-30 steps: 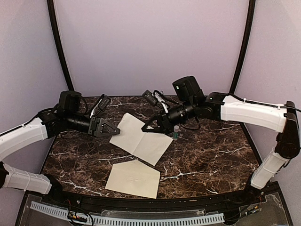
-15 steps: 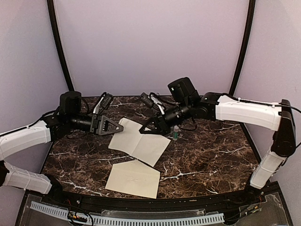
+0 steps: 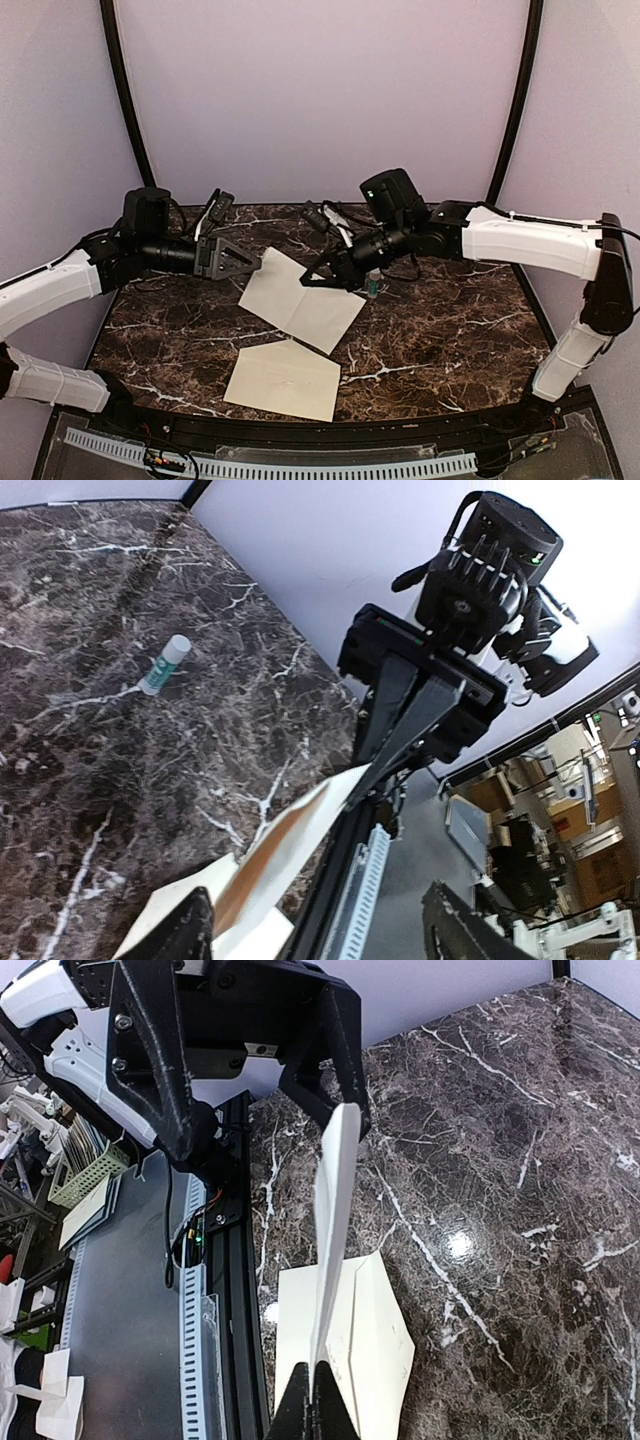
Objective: Place the letter into the envelope and seal it
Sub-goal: Fold the letter.
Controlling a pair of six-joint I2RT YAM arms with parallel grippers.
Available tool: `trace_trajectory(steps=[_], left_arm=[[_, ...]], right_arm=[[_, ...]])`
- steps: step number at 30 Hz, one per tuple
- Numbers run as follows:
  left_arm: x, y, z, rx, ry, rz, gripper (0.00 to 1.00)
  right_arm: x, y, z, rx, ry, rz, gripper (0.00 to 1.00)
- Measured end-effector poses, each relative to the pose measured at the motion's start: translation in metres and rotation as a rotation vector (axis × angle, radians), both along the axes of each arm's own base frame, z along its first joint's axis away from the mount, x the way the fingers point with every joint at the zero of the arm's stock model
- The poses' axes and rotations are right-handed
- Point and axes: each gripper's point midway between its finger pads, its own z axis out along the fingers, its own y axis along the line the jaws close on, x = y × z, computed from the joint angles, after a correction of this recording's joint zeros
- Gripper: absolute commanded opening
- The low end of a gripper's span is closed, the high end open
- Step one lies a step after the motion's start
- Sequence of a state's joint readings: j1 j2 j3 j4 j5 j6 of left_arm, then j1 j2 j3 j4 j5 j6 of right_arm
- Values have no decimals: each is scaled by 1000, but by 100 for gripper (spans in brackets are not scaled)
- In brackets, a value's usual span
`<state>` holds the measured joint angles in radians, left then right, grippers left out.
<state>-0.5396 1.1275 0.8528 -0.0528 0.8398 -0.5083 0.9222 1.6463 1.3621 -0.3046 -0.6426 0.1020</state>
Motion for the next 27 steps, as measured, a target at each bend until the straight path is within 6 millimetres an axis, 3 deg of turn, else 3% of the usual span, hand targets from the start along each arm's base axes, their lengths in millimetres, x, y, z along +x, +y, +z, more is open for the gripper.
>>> trace_trajectory(steps=[13,19,27], left_arm=[[-13,31,-20,144,4,96,78],[-14,38,-22,172,-1,125,55],[-26,32,-20,126,33,55,45]], right_arm=[[1,-5,20,63,-33,-14,0],[1,-5,18,64,-33,-14,0],[1,-5,19,66,-26,-18,0]])
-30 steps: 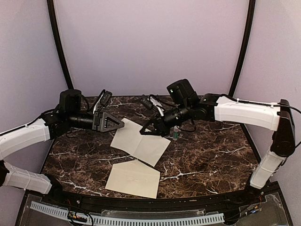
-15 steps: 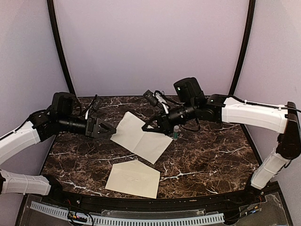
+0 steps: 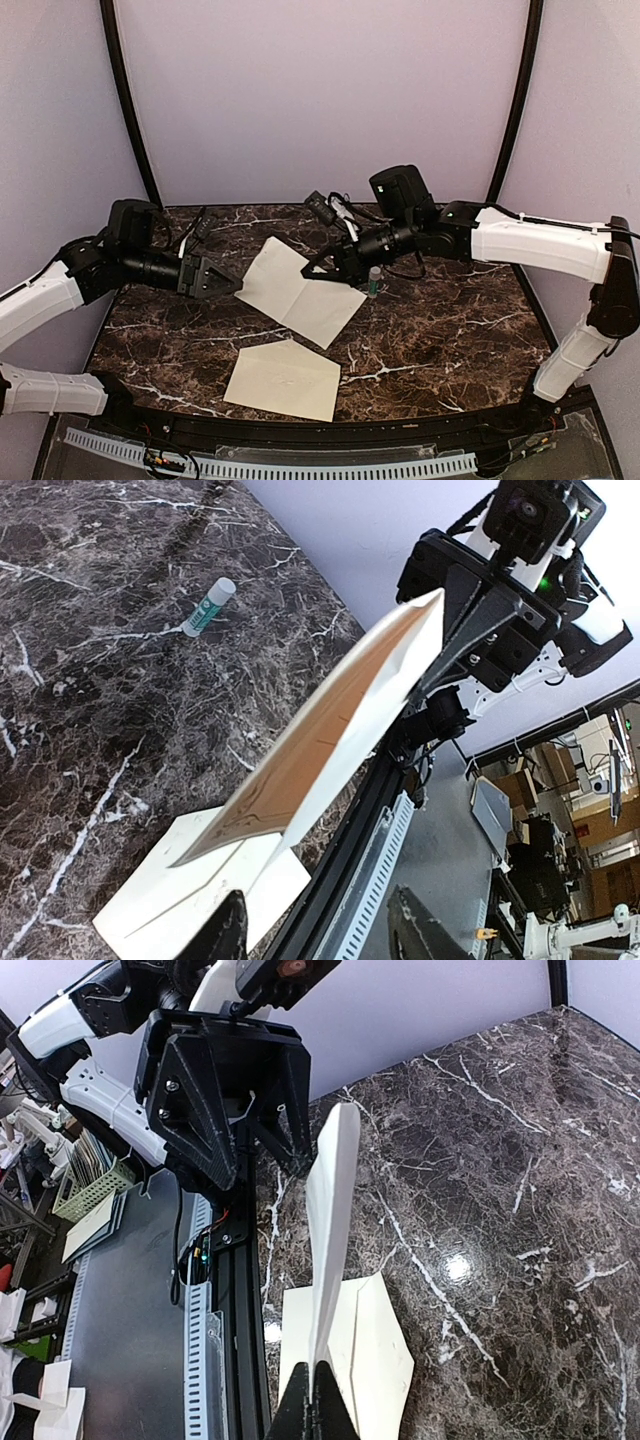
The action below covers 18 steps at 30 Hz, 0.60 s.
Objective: Place the letter into the envelope and seal it
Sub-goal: Fold the letter.
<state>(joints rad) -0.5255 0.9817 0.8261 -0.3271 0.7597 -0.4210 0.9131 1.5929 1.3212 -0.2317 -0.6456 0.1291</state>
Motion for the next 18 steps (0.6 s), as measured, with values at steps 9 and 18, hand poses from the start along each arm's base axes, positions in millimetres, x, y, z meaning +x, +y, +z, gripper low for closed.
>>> trace_trajectory(steps=[9,18], left_arm=[[-6,-4,0,-24,18,-39,43],[3,0,-3,0,-8,10,43]], right_arm=[[0,0,0,0,2,0,0],[-1,0,1,3,8,5,0]])
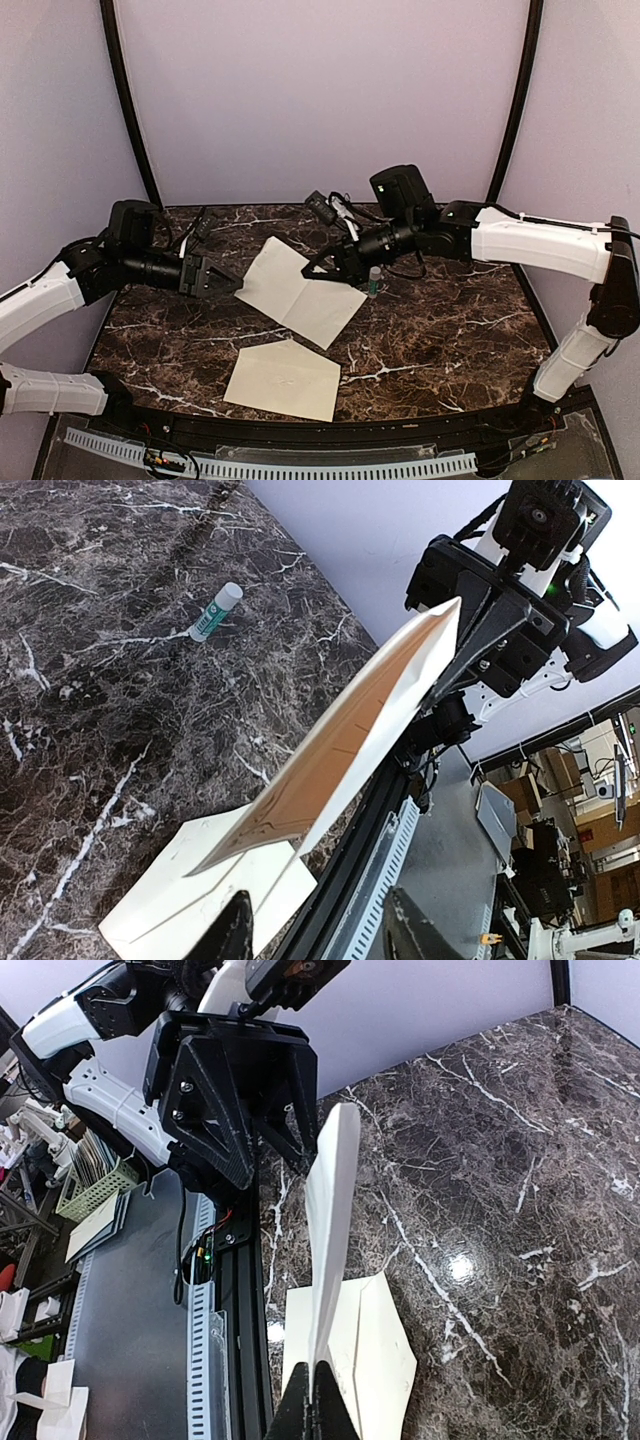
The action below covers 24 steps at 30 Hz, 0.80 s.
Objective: Place the letter into the envelope and seal it
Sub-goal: Fold the letter.
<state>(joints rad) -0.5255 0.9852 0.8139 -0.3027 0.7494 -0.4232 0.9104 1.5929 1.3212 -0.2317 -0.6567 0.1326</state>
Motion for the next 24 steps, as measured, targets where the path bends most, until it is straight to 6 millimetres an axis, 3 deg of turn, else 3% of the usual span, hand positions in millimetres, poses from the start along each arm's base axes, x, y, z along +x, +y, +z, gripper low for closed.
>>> trace_trajectory(steps=[24], left_arm=[[-5,-6,0,-36,6,-49,38]], right_arm=[[-1,0,1,3,5,8,0]])
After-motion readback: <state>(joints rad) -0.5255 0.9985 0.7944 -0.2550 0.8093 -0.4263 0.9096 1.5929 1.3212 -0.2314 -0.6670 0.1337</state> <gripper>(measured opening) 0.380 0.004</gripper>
